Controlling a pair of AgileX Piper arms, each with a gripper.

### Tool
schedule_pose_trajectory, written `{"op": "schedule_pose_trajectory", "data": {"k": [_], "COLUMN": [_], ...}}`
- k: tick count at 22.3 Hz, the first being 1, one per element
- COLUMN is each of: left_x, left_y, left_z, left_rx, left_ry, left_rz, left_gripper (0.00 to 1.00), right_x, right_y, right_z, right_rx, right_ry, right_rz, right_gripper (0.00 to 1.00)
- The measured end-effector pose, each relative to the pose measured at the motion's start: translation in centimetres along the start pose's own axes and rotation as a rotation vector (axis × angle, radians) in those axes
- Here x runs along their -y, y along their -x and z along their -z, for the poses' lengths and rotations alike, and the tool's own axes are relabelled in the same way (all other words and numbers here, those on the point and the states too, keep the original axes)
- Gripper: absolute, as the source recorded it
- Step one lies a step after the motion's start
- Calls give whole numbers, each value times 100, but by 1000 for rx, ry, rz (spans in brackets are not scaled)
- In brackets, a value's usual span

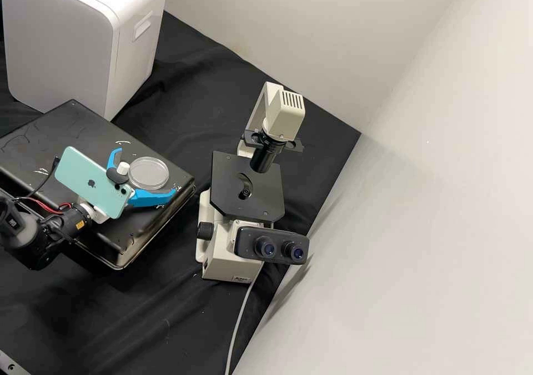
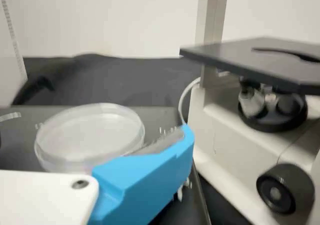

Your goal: Place the petri dish on the microscope

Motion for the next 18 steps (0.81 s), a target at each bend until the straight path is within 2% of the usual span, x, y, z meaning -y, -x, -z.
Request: {"op": "schedule_pose_trajectory", "data": {"k": [1, 4, 7, 11, 18], "left_x": [2, 9, 12, 12, 12], "left_y": [-1, -3, -5, -5, -5], "left_z": [0, 2, 2, 2, 2], "left_rx": [0, -1, -2, -2, -2], "left_ry": [0, -1, -1, -1, -1], "left_rz": [1, 5, 7, 7, 7], "left_gripper": [100, 100, 100, 100, 100], "right_x": [28, 50, 88, 113, 119], "right_y": [-11, -57, -120, -176, -270], "right_z": [-30, -52, -99, -125, -122], "right_rx": [7, -2, 13, 7, -9], "right_ry": [9, 10, 8, 11, 10], "right_rz": [7, -3, 4, -3, -38], "right_gripper": [100, 100, 100, 100, 100]}}
